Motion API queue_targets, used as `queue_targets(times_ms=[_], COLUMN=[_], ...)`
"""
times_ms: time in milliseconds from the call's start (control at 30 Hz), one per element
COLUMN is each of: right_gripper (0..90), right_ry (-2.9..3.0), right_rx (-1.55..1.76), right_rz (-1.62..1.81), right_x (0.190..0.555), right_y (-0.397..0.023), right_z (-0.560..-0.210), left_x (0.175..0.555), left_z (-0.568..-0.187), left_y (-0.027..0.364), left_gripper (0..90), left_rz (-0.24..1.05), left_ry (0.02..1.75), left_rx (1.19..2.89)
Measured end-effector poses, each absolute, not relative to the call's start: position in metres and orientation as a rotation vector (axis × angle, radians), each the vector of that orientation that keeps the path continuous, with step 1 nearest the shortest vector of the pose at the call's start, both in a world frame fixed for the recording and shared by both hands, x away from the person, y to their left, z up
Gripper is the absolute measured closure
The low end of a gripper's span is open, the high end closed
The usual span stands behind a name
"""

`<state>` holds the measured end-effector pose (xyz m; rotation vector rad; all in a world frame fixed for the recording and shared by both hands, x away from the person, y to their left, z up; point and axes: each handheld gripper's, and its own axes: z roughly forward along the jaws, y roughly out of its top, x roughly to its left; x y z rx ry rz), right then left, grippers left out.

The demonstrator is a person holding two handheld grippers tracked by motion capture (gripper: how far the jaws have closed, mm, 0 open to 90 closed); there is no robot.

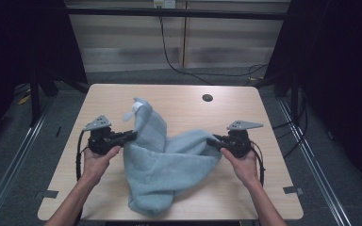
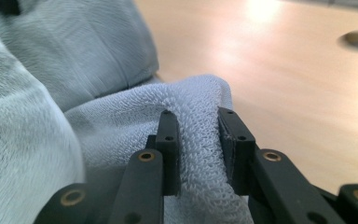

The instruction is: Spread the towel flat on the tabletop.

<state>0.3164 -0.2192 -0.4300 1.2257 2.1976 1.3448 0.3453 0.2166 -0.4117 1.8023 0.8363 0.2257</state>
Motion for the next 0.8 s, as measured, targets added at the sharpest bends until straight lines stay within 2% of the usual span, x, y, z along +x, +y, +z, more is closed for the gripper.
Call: queue_targets(times_ms=[267,433,567,700,800], right_gripper=[73.6,73.6,73.6,73.6,73.4], right_ry=[2.008,1.934,1.853,1.788,1.875], right_rx=[1.264,1.236,1.177,1.153,1.187], right_rz=[1.331,1.318,1.339,1.416,1.349], right_x=[0.34,0.36,0.363,0.351,0.32], right_y=[-0.255,-0.258,-0.257,-0.264,-0.27], right_z=[-0.374,-0.331,-0.296,-0.289,-0.325], left_x=[0.358,0.367,0.362,0.347,0.323], left_z=[-0.375,-0.328,-0.305,-0.314,-0.36], left_y=[0.242,0.248,0.255,0.258,0.258], left_gripper=[84.9,85.0,85.0,84.9,84.5], left_rz=[0.328,0.437,0.502,0.493,0.428], left_ry=[0.923,0.906,0.894,0.875,0.9], left_rx=[1.702,1.637,1.561,1.578,1.695])
